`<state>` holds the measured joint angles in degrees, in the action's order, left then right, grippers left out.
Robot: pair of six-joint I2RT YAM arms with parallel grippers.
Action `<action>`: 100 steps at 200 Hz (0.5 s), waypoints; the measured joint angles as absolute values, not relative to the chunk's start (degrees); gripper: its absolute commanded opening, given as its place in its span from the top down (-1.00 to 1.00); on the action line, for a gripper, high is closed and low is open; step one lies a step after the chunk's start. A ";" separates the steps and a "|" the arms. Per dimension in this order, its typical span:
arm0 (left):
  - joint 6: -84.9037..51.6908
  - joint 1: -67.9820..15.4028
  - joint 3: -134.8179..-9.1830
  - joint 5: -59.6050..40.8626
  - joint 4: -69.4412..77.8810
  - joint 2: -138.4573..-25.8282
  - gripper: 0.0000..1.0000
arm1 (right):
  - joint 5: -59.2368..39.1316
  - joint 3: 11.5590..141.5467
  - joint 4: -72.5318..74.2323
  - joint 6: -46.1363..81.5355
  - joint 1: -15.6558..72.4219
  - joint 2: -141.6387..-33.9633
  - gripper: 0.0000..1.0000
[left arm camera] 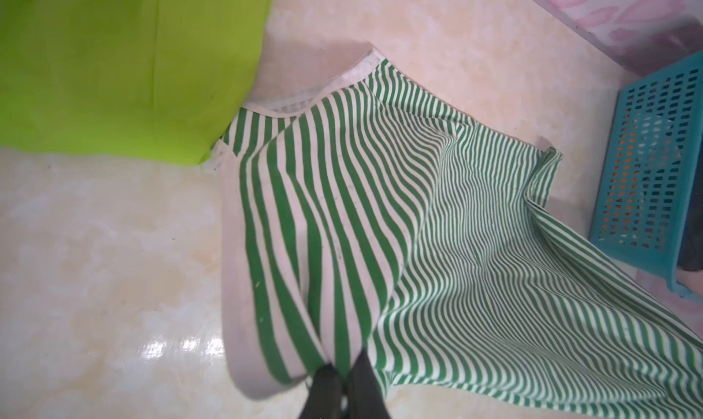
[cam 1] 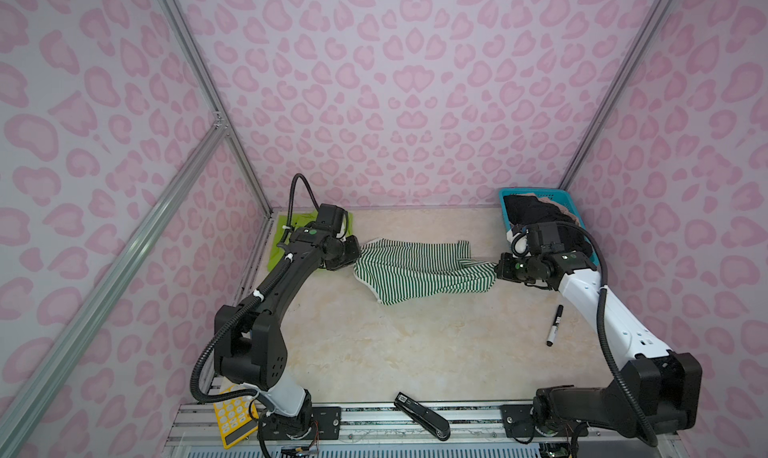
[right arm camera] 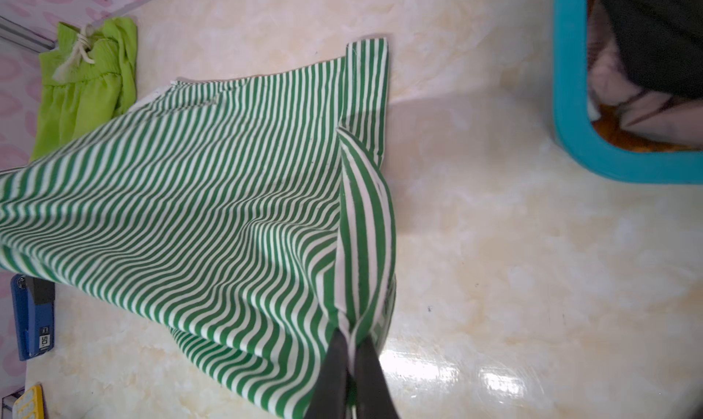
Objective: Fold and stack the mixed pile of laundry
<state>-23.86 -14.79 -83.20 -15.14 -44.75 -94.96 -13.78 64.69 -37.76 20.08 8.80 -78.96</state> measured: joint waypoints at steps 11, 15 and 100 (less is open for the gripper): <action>-22.41 -14.06 -86.15 -15.64 -47.22 -98.39 0.77 | -13.67 65.01 -37.76 20.05 7.62 -82.28 0.83; -21.98 -13.78 -87.11 -15.75 -47.94 -100.16 0.66 | -13.76 65.14 -37.78 20.01 7.31 -83.57 0.77; -24.18 -13.96 -70.52 -13.21 -41.32 -96.12 -0.14 | -13.45 56.49 -36.45 19.88 7.35 -86.56 0.09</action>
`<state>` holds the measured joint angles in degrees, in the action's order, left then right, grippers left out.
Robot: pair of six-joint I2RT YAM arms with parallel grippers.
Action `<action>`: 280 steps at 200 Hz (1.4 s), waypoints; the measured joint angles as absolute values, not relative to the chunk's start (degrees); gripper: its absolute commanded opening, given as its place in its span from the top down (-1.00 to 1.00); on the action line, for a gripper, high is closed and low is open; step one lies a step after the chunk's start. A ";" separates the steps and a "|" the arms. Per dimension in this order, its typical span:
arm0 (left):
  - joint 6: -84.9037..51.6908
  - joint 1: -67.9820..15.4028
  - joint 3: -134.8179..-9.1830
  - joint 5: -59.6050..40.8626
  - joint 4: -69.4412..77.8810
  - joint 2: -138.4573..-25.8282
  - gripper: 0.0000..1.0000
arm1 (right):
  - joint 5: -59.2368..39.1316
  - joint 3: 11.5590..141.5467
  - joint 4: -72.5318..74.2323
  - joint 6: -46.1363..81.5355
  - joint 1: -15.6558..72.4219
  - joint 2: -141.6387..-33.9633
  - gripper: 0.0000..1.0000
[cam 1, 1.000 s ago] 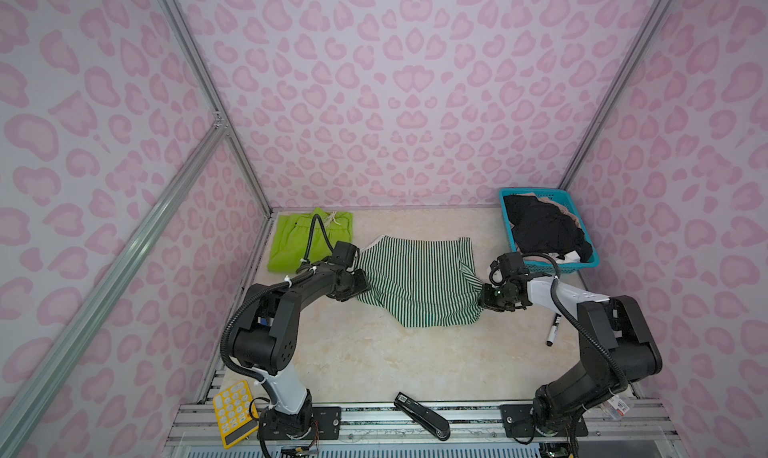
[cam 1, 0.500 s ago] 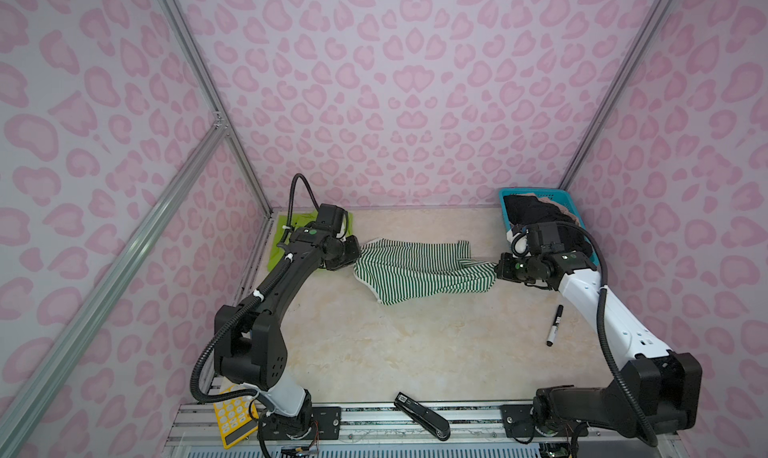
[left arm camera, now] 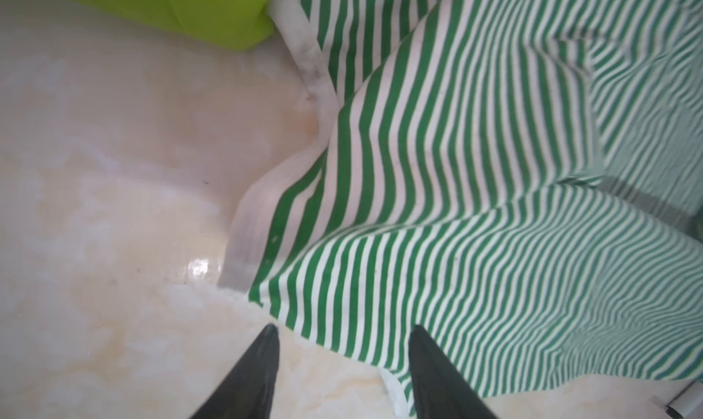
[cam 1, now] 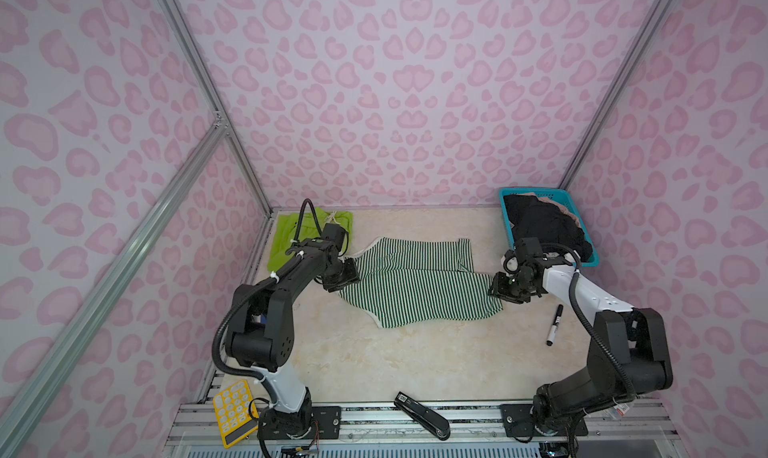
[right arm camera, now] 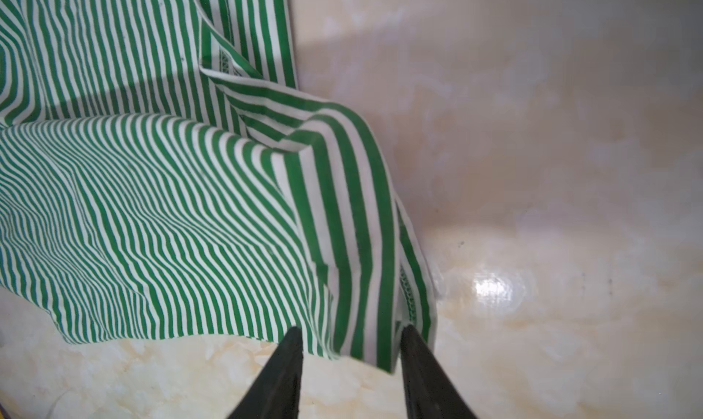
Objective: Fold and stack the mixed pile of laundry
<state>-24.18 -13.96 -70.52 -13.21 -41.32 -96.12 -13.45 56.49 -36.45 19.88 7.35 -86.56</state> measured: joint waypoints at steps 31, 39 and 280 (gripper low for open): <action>-26.41 -18.72 -62.65 -12.93 -39.44 -86.50 -0.12 | -11.70 53.65 -36.47 19.90 7.60 -82.63 0.02; -27.16 -20.10 -60.69 -12.75 -39.42 -84.84 -0.10 | -10.87 52.84 -36.47 19.90 7.66 -82.02 0.02; -44.91 -37.50 -50.11 -12.29 -22.15 -94.50 0.50 | -7.79 44.12 -26.11 22.68 6.94 -86.89 0.28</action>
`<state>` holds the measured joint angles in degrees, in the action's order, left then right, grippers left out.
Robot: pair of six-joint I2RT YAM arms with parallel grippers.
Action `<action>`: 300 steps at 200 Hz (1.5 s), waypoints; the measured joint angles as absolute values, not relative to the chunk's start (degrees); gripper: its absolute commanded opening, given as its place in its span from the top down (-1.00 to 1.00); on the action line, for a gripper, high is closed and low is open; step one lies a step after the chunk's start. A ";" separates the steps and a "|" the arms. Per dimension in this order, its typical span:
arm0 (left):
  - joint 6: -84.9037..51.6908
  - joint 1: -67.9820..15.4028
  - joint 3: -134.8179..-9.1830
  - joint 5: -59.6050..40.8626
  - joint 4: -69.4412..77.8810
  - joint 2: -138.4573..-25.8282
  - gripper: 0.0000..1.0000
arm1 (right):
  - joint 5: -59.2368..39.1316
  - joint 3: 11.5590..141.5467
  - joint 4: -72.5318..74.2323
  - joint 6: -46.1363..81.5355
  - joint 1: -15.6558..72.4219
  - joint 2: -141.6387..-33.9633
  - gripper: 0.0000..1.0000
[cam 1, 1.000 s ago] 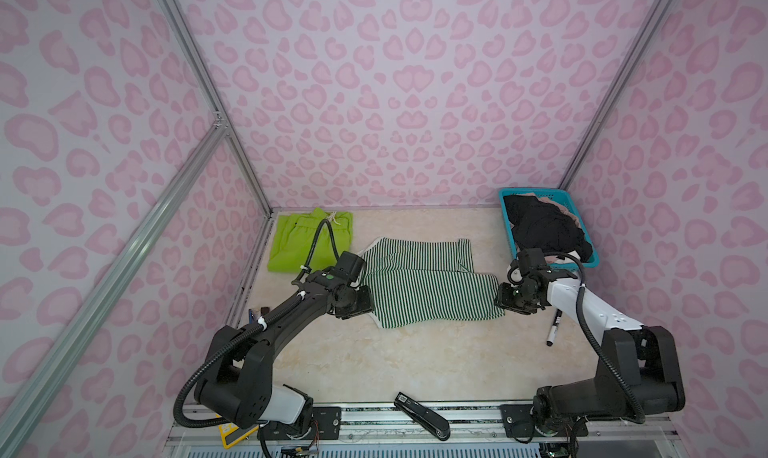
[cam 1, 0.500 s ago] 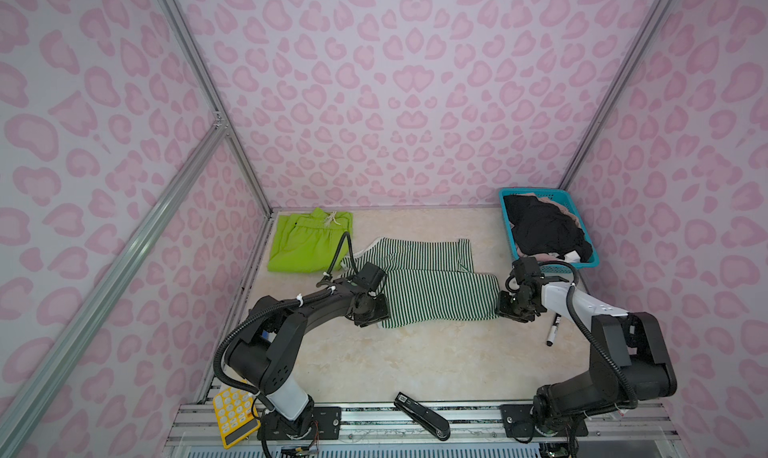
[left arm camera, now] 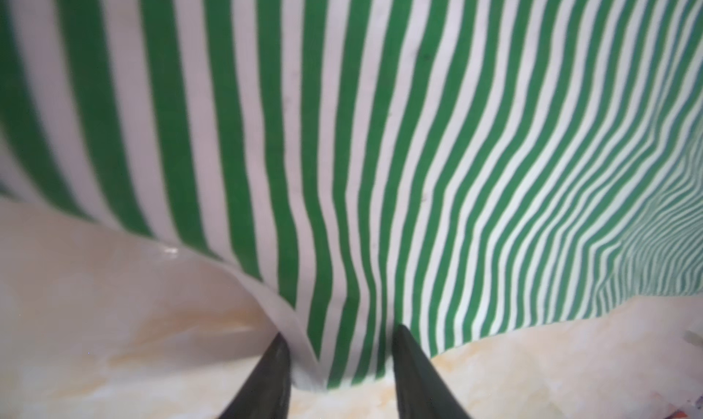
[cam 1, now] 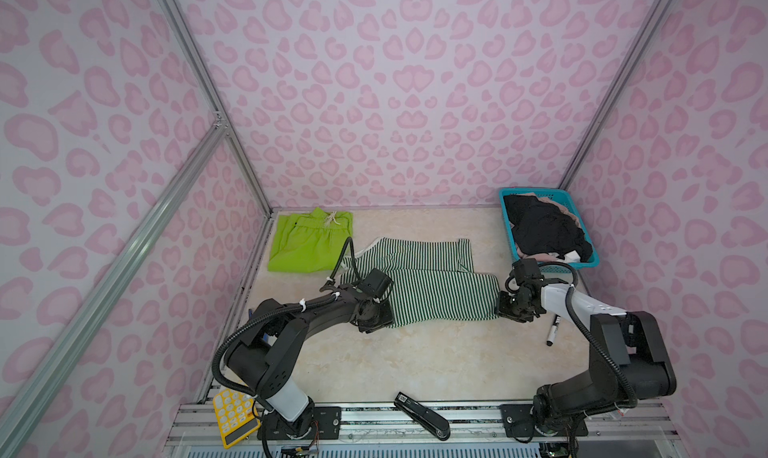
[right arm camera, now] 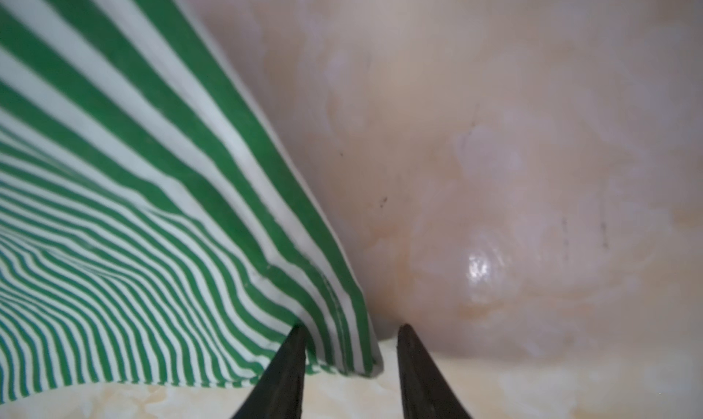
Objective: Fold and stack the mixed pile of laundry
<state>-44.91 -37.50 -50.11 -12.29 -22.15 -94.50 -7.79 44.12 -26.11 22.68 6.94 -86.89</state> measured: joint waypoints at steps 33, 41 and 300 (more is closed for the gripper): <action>-46.02 -37.63 -50.13 -11.88 -21.08 -95.02 0.80 | -8.43 44.31 -24.45 22.63 6.74 -87.74 0.69; -45.98 -37.65 -50.11 -11.57 -21.37 -94.83 0.89 | -8.62 44.21 -24.56 22.63 6.74 -87.53 0.78; -35.81 -29.28 -65.17 -11.57 -38.87 -87.99 0.13 | -9.45 73.71 -31.44 17.87 16.49 -102.94 0.01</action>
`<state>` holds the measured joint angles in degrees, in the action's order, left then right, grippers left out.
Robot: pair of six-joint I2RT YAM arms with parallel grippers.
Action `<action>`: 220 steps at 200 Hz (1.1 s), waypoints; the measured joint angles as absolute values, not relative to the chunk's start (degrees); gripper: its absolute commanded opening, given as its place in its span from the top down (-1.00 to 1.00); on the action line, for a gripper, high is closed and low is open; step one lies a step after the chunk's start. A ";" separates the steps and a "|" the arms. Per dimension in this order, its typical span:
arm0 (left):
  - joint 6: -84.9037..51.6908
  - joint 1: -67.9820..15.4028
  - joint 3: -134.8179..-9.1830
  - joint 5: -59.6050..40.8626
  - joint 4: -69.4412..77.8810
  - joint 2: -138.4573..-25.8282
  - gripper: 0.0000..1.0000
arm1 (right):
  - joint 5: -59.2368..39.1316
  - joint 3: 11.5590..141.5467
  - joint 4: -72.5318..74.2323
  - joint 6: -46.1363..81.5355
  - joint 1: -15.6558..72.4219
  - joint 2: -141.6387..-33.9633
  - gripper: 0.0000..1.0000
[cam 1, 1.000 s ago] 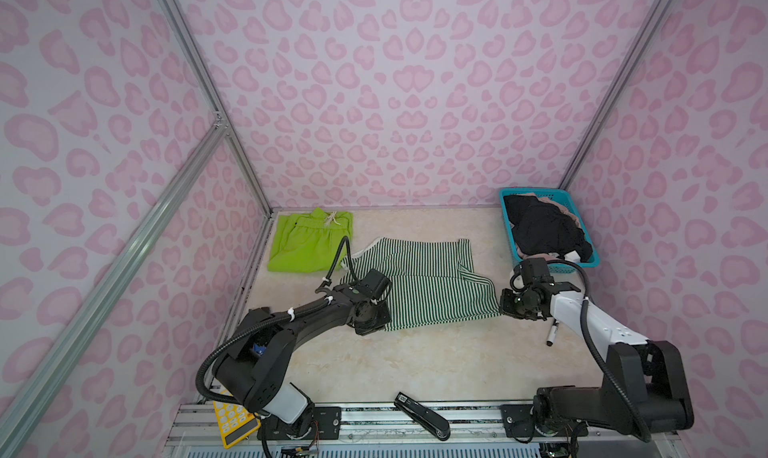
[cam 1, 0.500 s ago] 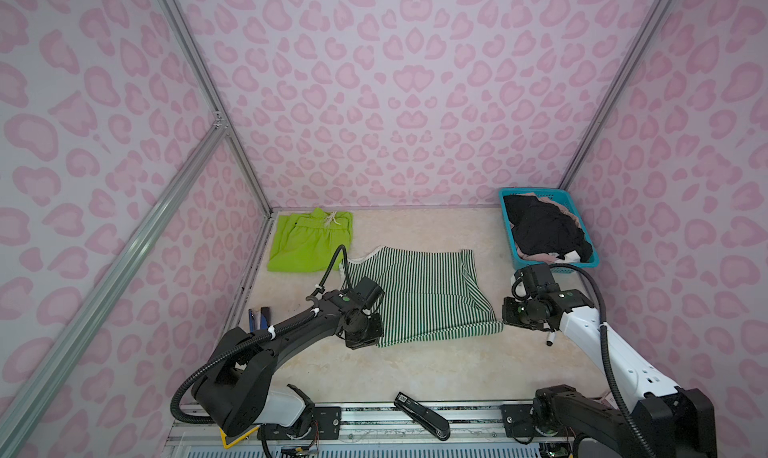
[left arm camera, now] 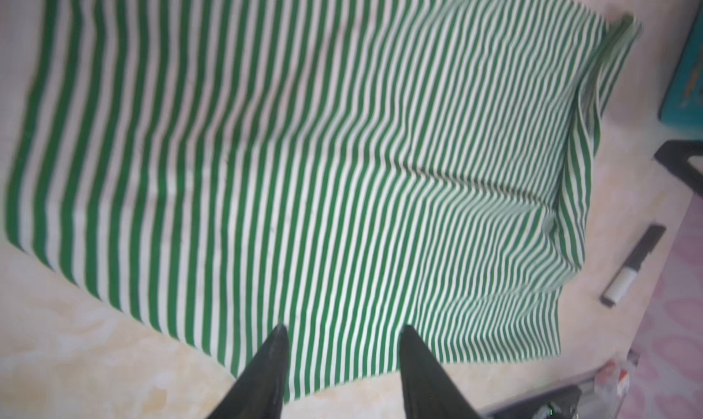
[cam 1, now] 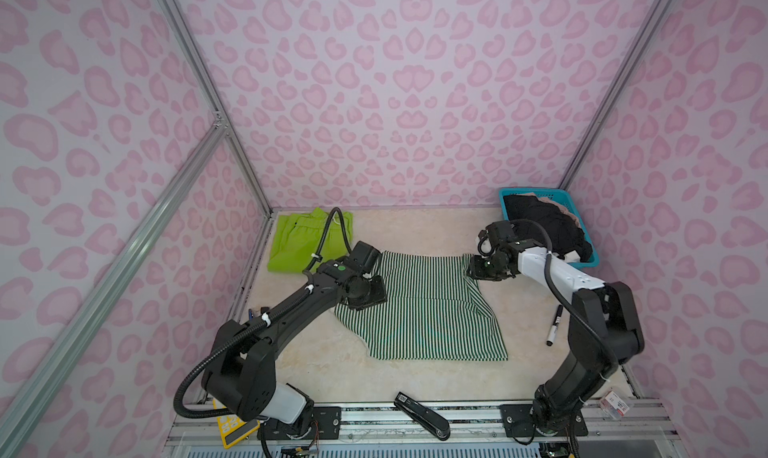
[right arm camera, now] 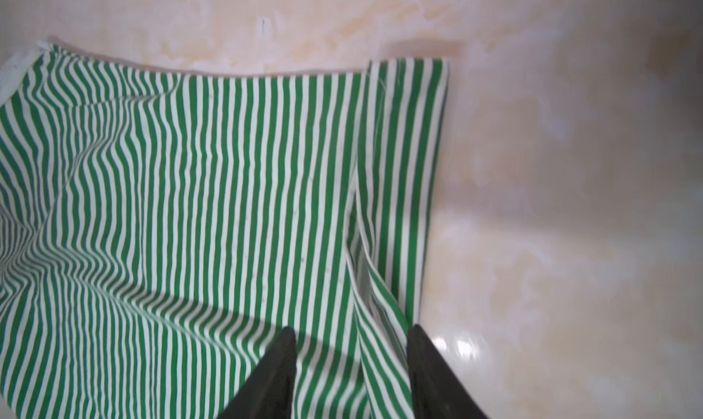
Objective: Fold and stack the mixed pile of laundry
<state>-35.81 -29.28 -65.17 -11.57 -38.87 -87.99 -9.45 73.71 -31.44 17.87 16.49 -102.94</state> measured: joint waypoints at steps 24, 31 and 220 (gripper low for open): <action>-32.64 -24.56 -69.89 -10.41 -35.22 -96.31 0.17 | -8.27 81.52 -29.67 18.39 16.75 -111.74 0.00; -31.62 -24.08 -71.40 -10.48 -34.68 -98.70 0.18 | -7.53 83.22 -29.43 18.44 16.86 -113.62 0.00; -32.29 -17.02 -73.80 -14.04 -26.74 -112.68 0.43 | 13.21 91.98 -40.25 14.31 12.12 -114.61 0.24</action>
<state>-32.29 -17.02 -73.80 -14.04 -26.74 -112.68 13.21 91.98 -40.25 14.31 12.12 -114.61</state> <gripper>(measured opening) 0.285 0.350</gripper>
